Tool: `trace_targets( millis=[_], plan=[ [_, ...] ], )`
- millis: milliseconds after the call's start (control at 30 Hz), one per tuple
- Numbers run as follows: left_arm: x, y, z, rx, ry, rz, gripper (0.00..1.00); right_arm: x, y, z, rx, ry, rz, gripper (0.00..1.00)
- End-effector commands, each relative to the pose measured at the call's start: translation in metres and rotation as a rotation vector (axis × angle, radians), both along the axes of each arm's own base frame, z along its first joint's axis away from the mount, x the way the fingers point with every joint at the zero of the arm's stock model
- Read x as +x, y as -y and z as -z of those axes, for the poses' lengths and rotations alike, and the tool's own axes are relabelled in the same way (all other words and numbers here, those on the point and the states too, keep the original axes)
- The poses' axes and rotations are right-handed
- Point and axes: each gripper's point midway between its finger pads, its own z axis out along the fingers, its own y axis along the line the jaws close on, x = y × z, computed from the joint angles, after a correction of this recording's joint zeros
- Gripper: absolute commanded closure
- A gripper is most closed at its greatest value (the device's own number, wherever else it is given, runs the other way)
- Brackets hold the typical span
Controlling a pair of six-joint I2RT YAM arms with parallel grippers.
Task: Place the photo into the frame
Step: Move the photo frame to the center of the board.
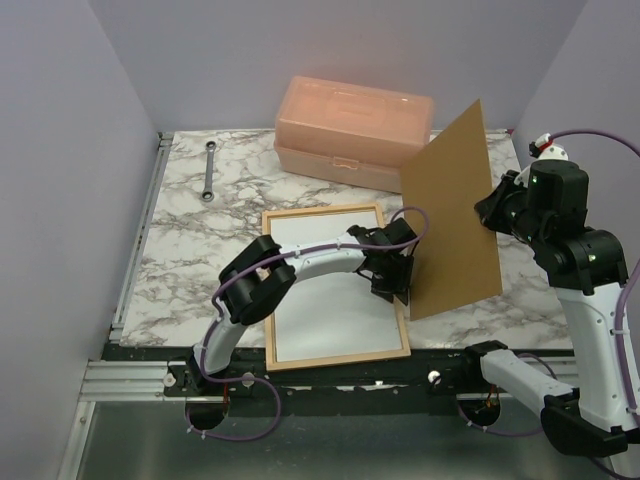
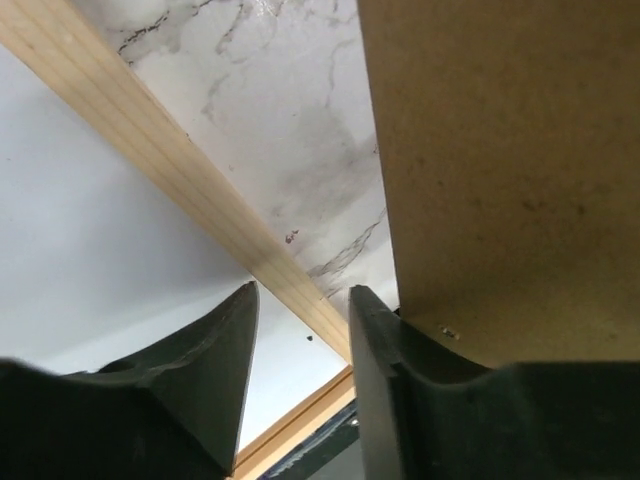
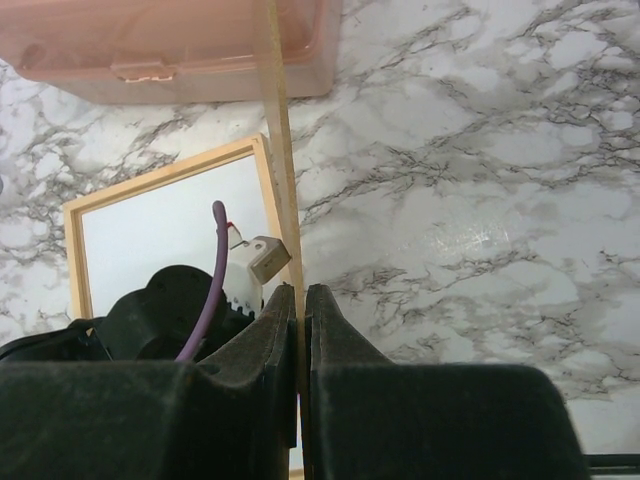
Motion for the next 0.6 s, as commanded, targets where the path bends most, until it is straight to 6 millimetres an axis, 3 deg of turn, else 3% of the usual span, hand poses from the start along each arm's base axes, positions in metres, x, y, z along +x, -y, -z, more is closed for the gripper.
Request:
trace_targets(
  millis=[0,67,267,567],
  plan=[
    [-0.003,-0.002,-0.033,-0.059,0.061,0.032,0.45,0.004,0.015,-0.010,-0.033,0.032,0.078,1.00],
    [0.003,-0.008,-0.051,-0.108,0.088,0.008,0.35,0.005,0.005,-0.011,-0.015,0.036,0.020,1.00],
    [0.020,-0.042,-0.095,-0.293,0.150,-0.101,0.24,0.005,-0.043,-0.012,0.094,0.050,-0.235,0.99],
    [0.036,-0.130,-0.130,-0.466,0.211,-0.314,0.03,0.001,-0.101,0.006,0.299,0.012,-0.505,0.99]
  ],
)
